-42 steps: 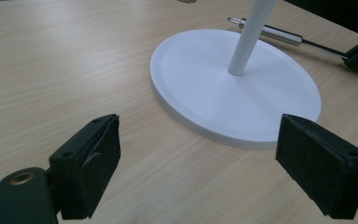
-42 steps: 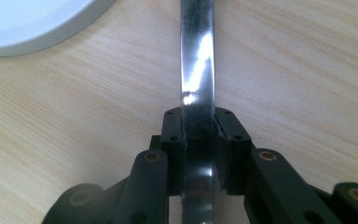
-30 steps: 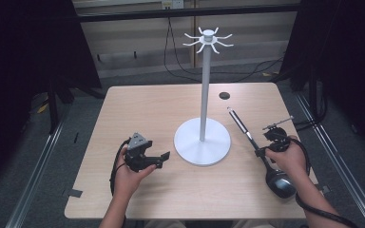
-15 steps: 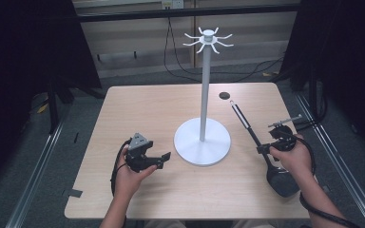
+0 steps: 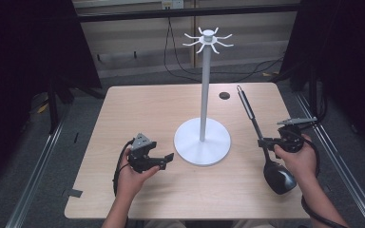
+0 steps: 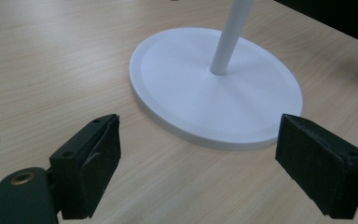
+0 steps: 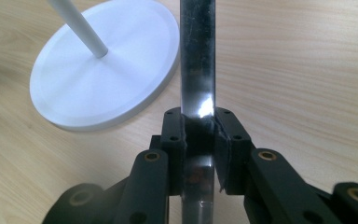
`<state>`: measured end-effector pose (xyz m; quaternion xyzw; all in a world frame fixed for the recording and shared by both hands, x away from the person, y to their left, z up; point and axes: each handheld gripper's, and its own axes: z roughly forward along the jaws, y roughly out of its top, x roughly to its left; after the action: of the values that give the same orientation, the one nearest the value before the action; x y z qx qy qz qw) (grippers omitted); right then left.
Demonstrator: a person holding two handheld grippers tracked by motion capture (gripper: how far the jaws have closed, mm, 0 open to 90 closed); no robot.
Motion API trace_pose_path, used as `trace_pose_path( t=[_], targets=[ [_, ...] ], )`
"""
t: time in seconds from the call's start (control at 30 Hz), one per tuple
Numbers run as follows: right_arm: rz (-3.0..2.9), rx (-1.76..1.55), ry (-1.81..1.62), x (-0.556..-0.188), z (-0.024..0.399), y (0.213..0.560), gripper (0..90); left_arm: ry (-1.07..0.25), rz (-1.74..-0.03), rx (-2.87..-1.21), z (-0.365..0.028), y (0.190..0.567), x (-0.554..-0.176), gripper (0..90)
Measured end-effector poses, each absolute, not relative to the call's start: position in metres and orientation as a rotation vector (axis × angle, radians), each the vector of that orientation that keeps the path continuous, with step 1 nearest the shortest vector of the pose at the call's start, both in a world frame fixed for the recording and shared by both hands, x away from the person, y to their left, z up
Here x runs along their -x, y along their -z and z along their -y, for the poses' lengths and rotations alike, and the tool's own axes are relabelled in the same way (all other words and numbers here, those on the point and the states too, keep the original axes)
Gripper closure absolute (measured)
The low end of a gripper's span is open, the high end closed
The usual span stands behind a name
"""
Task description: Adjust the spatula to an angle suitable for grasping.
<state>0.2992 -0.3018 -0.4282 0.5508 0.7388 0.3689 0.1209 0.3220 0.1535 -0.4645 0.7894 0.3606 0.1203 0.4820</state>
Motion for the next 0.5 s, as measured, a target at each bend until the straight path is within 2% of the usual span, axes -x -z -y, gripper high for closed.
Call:
trace_pose_path(
  t=[0.27, 0.5],
  targets=[
    [-2.132, -1.565, -1.136, -0.294, 0.297, 0.426, 76.3, -0.279, -0.845, -1.931, -0.145, 0.459, -0.317, 15.0],
    [-2.077, -1.512, -1.23, -0.287, 0.29, 0.411, 76.3, -0.251, -0.802, -1.922, -0.132, 0.451, -0.31, 15.5]
  ],
)
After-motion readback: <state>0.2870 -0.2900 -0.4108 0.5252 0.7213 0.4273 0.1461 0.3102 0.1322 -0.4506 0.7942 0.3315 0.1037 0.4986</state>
